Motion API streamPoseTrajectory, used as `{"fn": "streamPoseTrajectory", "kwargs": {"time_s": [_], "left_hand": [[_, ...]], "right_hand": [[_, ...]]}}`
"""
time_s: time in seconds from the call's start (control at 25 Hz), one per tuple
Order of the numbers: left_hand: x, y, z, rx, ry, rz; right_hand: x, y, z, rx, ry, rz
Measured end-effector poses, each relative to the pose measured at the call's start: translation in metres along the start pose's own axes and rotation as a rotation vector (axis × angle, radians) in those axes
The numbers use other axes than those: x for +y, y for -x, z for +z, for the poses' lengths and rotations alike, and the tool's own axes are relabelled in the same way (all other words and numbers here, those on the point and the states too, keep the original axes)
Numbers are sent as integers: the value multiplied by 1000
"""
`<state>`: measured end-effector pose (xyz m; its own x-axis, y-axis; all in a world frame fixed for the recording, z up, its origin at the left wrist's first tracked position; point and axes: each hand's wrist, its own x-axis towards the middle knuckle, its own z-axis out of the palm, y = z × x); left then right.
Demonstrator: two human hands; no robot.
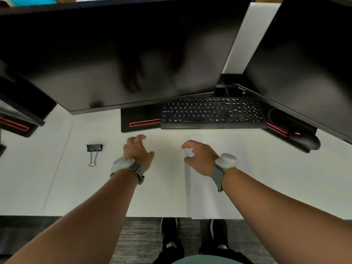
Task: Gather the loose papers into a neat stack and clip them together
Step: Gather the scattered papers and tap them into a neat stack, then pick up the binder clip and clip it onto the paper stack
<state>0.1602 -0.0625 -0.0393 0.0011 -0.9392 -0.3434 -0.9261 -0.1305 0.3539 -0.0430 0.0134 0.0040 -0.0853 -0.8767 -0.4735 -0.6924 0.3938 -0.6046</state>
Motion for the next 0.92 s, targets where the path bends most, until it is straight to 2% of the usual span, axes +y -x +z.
{"fn": "streamPoseTrajectory", "kwargs": {"time_s": [0.24, 0.4, 0.64, 0.92], "left_hand": [[-71, -21, -19, 113, -207, -151], [-95, -35, -23, 30, -208, -295], [-104, -32, -20, 20, -70, -205], [-59, -15, -9, -113, 46, -123]], "right_hand": [[-20, -19, 25, -144, 102, 8], [-23, -26, 34, -180, 129, 22], [-16, -26, 36, -194, 111, 43], [-9, -17, 31, -153, 32, 14]]}}
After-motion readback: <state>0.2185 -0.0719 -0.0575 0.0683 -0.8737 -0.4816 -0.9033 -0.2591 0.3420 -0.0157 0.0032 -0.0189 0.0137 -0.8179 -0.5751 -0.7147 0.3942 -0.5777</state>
